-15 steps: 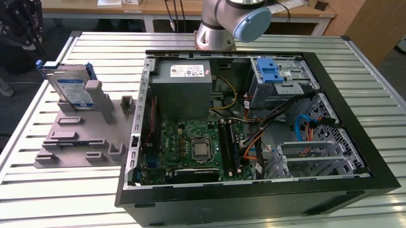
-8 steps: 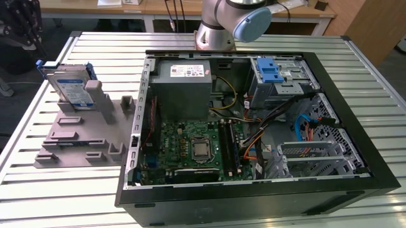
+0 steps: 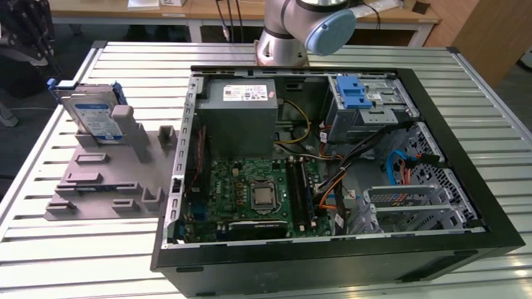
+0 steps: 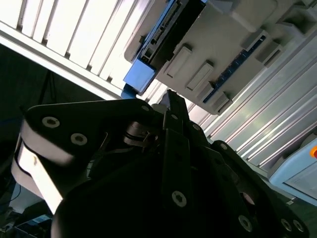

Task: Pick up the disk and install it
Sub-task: 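Pick up the disk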

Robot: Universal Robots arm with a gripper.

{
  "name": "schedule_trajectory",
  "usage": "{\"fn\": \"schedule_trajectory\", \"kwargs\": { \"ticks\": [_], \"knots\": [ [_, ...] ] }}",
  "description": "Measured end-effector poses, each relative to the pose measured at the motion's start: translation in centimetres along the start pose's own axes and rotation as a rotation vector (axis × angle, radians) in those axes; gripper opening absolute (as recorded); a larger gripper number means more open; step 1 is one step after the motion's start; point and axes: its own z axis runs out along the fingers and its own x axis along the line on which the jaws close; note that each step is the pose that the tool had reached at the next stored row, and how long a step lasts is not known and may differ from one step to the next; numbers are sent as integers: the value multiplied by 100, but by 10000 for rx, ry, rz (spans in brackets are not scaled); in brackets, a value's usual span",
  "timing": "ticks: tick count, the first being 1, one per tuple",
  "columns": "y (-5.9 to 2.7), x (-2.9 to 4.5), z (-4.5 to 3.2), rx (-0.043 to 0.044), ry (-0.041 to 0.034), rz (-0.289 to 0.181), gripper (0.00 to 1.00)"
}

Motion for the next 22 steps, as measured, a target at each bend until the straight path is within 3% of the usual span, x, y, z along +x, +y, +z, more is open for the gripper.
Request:
{"fn": "schedule_trajectory", "kwargs": {
  "ticks": [22],
  "knots": [
    [0,0,0,11,83,-1775,11]
  ]
}}
